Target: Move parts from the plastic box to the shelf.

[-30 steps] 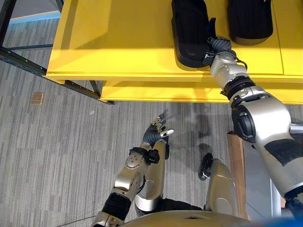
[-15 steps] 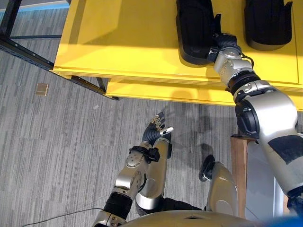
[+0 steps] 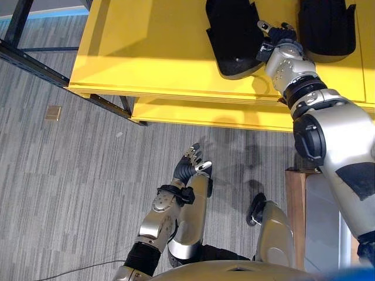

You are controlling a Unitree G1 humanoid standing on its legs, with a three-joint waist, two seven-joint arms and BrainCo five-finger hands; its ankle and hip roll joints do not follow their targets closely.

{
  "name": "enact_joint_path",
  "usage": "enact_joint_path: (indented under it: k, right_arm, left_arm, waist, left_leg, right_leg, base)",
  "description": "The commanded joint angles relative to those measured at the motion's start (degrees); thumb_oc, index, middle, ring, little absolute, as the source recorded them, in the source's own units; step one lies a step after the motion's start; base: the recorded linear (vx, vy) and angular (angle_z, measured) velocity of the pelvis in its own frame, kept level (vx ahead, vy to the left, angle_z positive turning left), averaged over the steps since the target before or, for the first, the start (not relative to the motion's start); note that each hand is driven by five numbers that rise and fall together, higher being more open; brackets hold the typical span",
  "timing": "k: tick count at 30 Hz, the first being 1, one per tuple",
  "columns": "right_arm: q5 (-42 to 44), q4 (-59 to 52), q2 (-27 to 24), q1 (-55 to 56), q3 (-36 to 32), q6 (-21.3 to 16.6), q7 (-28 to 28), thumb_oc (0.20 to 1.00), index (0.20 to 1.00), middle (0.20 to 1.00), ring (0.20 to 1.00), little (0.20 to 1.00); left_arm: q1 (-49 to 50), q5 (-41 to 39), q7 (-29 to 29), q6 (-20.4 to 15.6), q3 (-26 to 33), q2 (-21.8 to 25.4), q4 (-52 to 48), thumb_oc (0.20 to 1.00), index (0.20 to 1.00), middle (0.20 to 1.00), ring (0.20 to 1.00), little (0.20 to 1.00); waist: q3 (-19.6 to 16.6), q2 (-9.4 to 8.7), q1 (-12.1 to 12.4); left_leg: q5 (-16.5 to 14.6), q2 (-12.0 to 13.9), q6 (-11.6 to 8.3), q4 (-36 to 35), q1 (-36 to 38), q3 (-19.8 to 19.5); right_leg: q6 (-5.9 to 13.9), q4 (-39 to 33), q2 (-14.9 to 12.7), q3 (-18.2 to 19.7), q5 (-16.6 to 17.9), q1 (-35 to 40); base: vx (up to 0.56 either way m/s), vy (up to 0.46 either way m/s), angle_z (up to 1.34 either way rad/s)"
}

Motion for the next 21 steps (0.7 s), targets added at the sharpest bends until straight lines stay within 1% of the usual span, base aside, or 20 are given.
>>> enact_joint_path:
  k: [1,5,9,13,16,18,19,20,21]
  right_arm:
    - [1.57,-3.97,-2.43,-8.34,-0.81,-4.82,0.00,1.000,1.000,1.000,1.000,1.000]
    - [1.27,-6.32,-1.60,-8.75,-0.33,-5.74,0.05,1.000,1.000,1.000,1.000,1.000]
    - [0.91,-12.98,1.20,-8.46,-0.15,-6.72,0.18,1.000,1.000,1.000,1.000,1.000]
    - [-0.39,-22.27,7.33,-7.03,-0.29,-6.74,-0.71,1.000,1.000,1.000,1.000,1.000]
    - [-2.30,-32.74,12.34,-5.10,-0.50,-6.40,-1.43,1.000,1.000,1.000,1.000,1.000]
    - [-3.37,-40.52,15.69,-2.78,-0.58,-5.61,-1.29,1.000,1.000,1.000,1.000,1.000]
    - [-3.49,-42.85,17.13,-1.33,-0.98,-5.11,-1.47,1.000,1.000,1.000,1.000,1.000]
    - [-3.61,-43.32,17.38,-1.01,-0.92,-4.92,-1.63,1.000,1.000,1.000,1.000,1.000]
    - [-3.96,-47.76,19.71,1.23,-1.14,-4.27,-1.17,1.000,1.000,1.000,1.000,1.000]
  left_arm:
    - [0.68,-0.89,-0.08,-2.81,-1.75,0.39,-5.13,1.000,1.000,1.000,1.000,1.000]
    - [0.63,-0.56,-0.10,-3.47,-1.40,0.67,-5.19,1.000,1.000,1.000,1.000,1.000]
    - [0.73,0.07,-0.08,-4.58,-0.21,0.95,-4.93,1.000,1.000,1.000,1.000,1.000]
    - [1.10,0.25,0.00,-5.69,0.86,0.98,-5.05,1.000,1.000,1.000,1.000,1.000]
    - [1.52,0.57,-0.17,-6.18,1.57,0.75,-5.17,1.000,1.000,1.000,1.000,1.000]
    - [1.91,0.79,-0.33,-6.41,1.96,0.54,-5.17,1.000,1.000,1.000,1.000,1.000]
    - [2.06,0.75,-0.36,-6.51,2.10,0.32,-5.16,1.000,1.000,1.000,1.000,1.000]
    - [2.16,0.75,-0.36,-6.52,2.20,0.33,-5.16,1.000,1.000,1.000,1.000,1.000]
    - [2.38,0.92,-0.42,-6.81,2.19,0.14,-4.85,1.000,1.000,1.000,1.000,1.000]
  waist:
    - [-0.97,2.93,1.01]
    - [-0.97,2.66,0.52]
    - [-0.97,1.93,-0.40]
    - [-0.97,0.91,-1.68]
    - [-0.97,0.05,-2.92]
    - [-0.97,-0.62,-3.83]
    - [-0.97,-0.93,-4.22]
    - [-0.97,-1.01,-4.33]
    - [-0.97,-1.72,-4.99]
  left_leg:
    - [12.14,3.87,-8.03,1.93,2.47,-0.93]
    - [12.12,4.14,-8.28,1.93,2.98,-0.97]
    - [12.06,4.60,-8.53,1.90,3.55,-0.80]
    - [11.93,5.23,-8.93,1.50,3.60,-0.54]
    - [11.80,5.68,-9.27,0.66,3.74,-0.24]
    - [11.72,5.96,-9.63,-0.23,4.02,-0.15]
    - [11.67,6.07,-9.77,-0.52,4.16,-0.13]
    - [11.69,6.05,-9.79,-0.58,4.27,-0.12]
    - [11.54,6.31,-10.04,-1.21,4.44,0.03]
  right_leg:
    - [2.21,-0.53,-6.42,5.46,9.75,0.95]
    - [2.32,-0.56,-6.37,5.60,9.78,1.35]
    - [2.62,-0.59,-5.88,5.80,9.98,1.77]
    - [3.00,-1.06,-5.23,6.00,10.27,1.83]
    - [3.29,-1.93,-4.76,6.07,10.31,2.12]
    - [3.52,-2.51,-4.50,6.03,10.27,2.26]
    - [3.54,-2.69,-4.43,6.06,10.24,2.42]
    - [3.54,-2.71,-4.45,6.06,10.23,2.51]
    - [3.64,-3.13,-4.27,6.04,10.18,2.63]
  base:
    - [0.00,0.000,0.00]
    - [0.00,0.000,0.00]
    - [0.00,0.000,0.00]
    - [0.00,-0.033,-0.05]
    - [-0.01,-0.037,-0.10]
    - [-0.01,-0.045,-0.04]
    - [-0.01,-0.031,-0.02]
    - [-0.01,-0.052,-0.02]
    - [-0.01,-0.056,-0.05]
